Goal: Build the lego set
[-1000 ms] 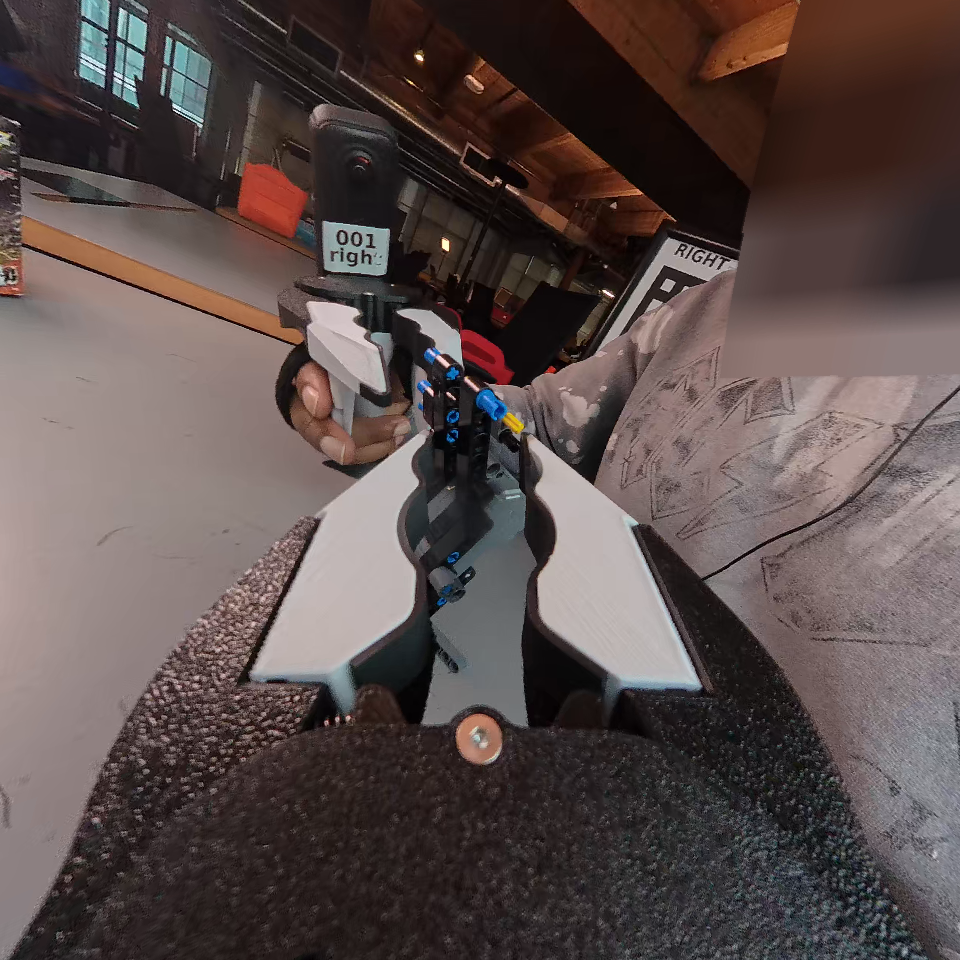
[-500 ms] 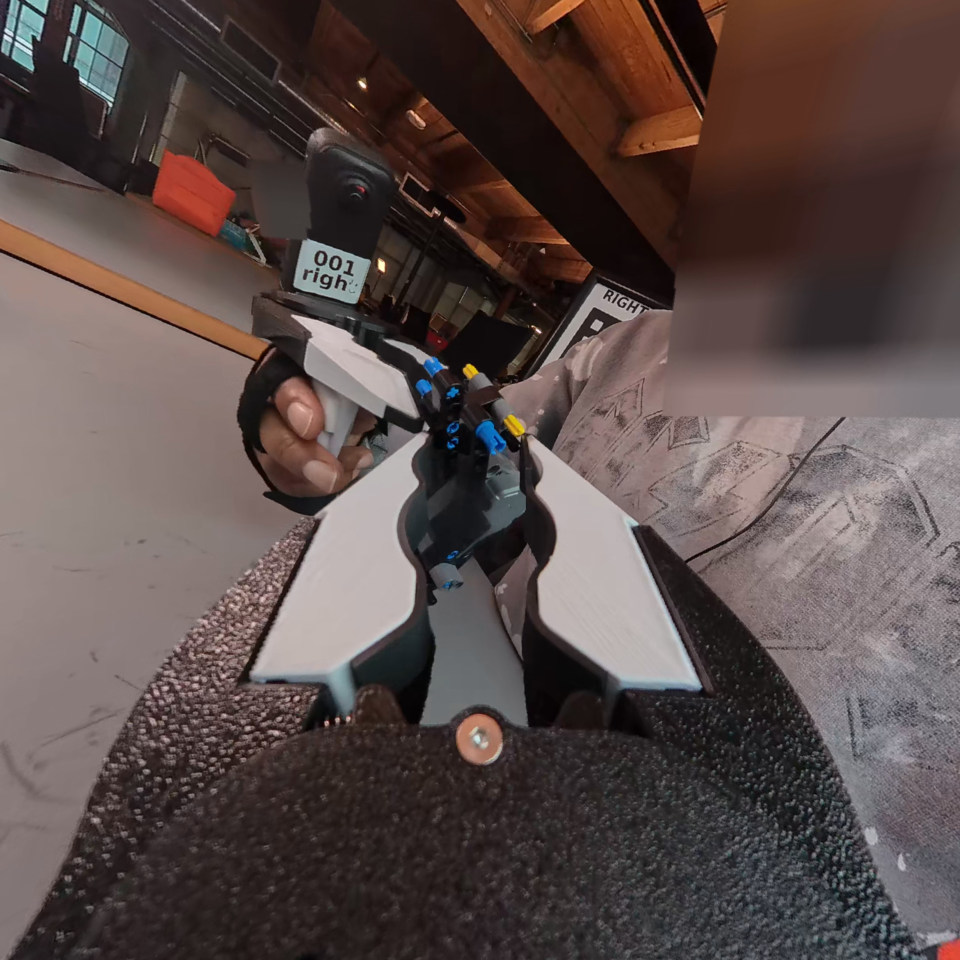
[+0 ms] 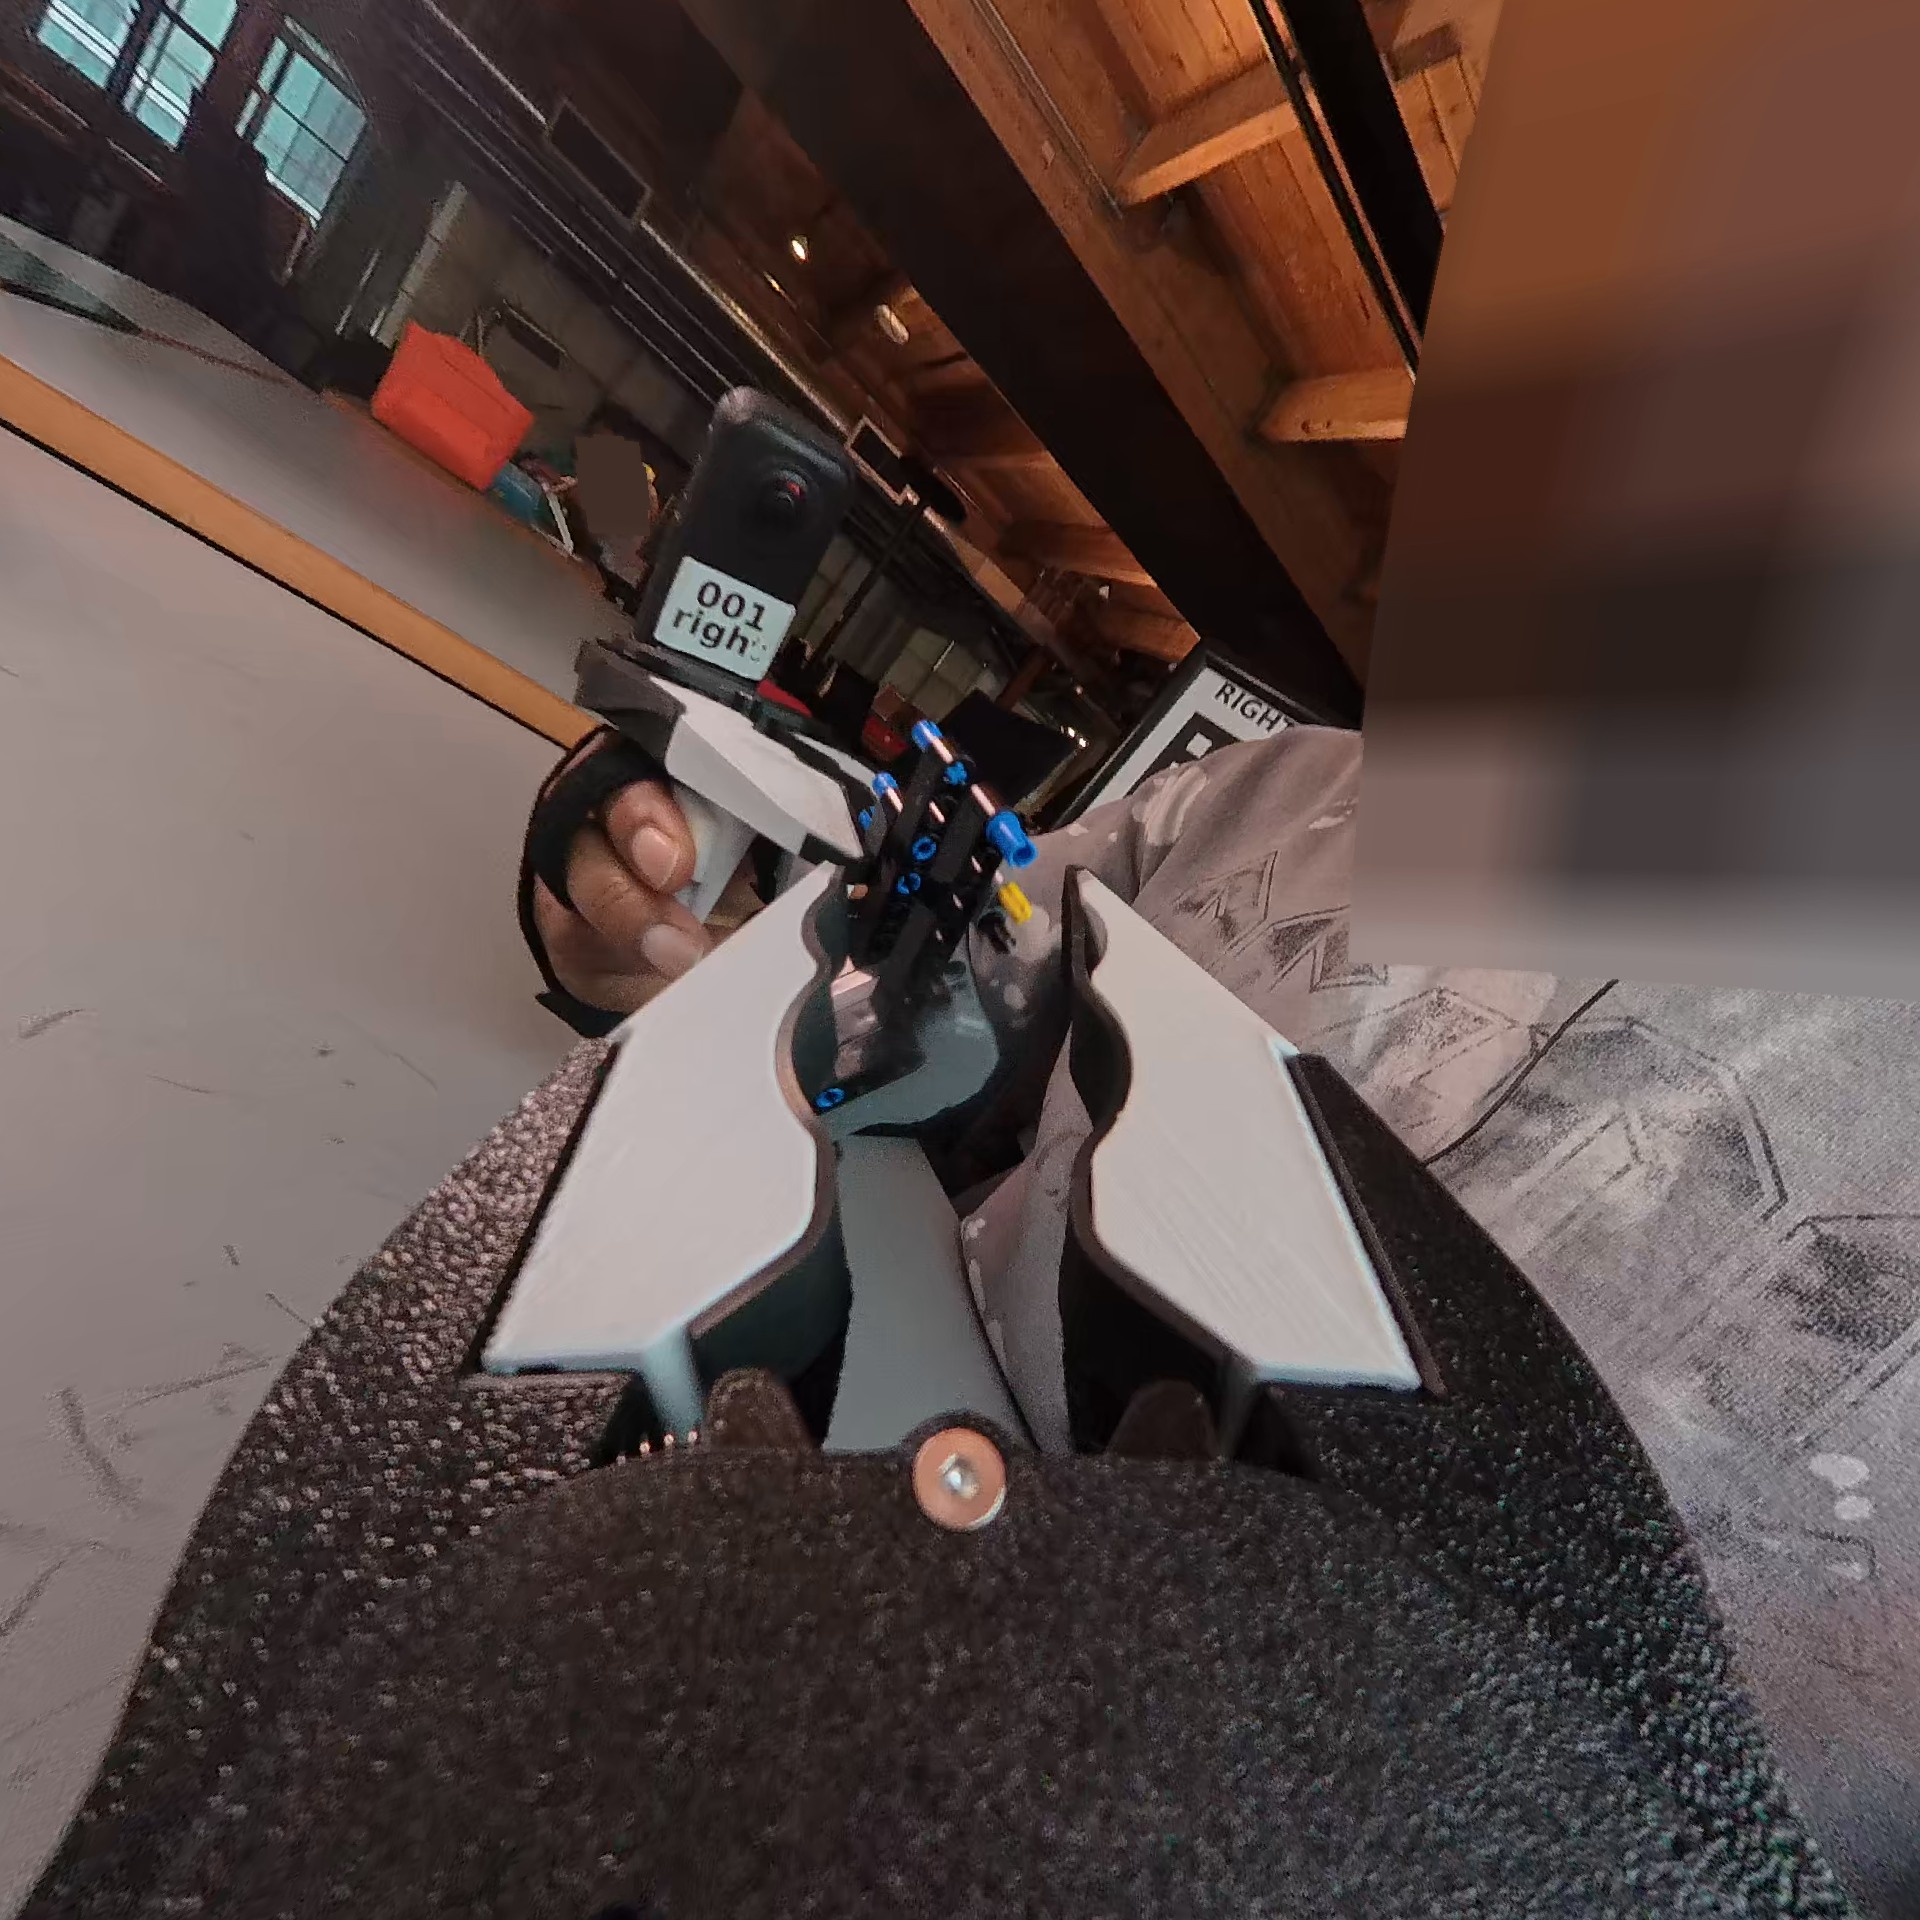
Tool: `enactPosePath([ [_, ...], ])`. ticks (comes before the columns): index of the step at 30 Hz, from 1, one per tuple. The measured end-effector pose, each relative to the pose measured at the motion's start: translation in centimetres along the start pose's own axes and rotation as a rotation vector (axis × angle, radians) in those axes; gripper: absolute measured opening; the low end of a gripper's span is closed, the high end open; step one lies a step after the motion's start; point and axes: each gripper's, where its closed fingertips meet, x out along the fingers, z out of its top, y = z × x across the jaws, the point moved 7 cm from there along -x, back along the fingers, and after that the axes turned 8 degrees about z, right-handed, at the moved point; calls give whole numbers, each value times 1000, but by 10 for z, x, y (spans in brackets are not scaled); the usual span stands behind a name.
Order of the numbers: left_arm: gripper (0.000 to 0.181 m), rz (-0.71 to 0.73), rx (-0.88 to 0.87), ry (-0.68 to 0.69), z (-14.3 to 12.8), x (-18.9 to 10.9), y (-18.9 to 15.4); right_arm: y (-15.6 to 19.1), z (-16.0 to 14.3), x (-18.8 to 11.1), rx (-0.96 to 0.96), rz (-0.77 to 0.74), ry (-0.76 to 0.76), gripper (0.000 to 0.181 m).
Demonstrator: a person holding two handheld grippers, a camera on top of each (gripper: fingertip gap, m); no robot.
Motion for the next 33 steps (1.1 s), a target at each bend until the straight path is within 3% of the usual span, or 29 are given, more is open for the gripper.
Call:
enactPosePath([
  [3,36,54,-16,-56,9,-9,3,-2,-3,-2,-31,-55,25,4],
  [9,15,218,163,58,3,0,1,-2,-6,4,-74,-87,56,4],
  [15,9,321,332,126,2,2,-4,-3,-7,0,-40,-65,106,6],
  [18,8,330,369,159,1,3,-6,-7,6,-15,6,-59,82,14],
  [21,8,354,411,186,-2,7,-6,-2,16,-10,21,-32,102,19],
  [25,7,368,422,179,-2,7,-5,2,7,2,-11,-56,240,17],
  [33,8,383,436,178,-3,8,-4,-2,3,3,67,-57,210,8],
])
